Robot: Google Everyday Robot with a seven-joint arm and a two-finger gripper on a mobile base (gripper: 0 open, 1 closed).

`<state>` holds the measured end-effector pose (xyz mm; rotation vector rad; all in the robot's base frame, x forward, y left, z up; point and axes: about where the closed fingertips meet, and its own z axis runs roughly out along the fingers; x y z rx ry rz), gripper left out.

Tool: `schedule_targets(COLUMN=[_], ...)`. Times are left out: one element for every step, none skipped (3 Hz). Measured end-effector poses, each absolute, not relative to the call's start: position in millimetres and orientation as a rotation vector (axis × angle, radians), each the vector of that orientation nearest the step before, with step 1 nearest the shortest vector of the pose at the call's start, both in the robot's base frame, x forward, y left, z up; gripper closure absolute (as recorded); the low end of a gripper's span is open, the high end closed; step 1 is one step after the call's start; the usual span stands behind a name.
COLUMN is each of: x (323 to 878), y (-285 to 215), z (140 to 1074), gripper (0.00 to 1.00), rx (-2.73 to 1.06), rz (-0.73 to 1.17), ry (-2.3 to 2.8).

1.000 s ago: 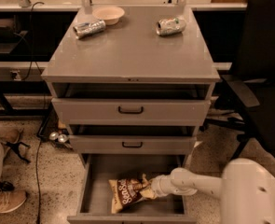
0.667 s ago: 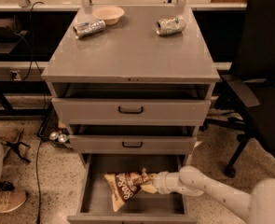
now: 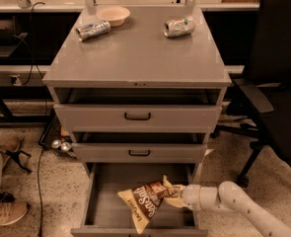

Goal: Pick brown chip bag from bottom drawer and place on counter

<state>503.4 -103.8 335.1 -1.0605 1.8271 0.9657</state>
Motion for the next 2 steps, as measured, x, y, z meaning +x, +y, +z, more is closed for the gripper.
schedule_targets(x=[504.2, 500.1], y=[-102.4, -114.2], z=[337.2, 359.8], gripper=[1.00, 1.00], rx=[-1.057, -1.020], rz=[0.964, 0.955], ry=[1.823, 1.774])
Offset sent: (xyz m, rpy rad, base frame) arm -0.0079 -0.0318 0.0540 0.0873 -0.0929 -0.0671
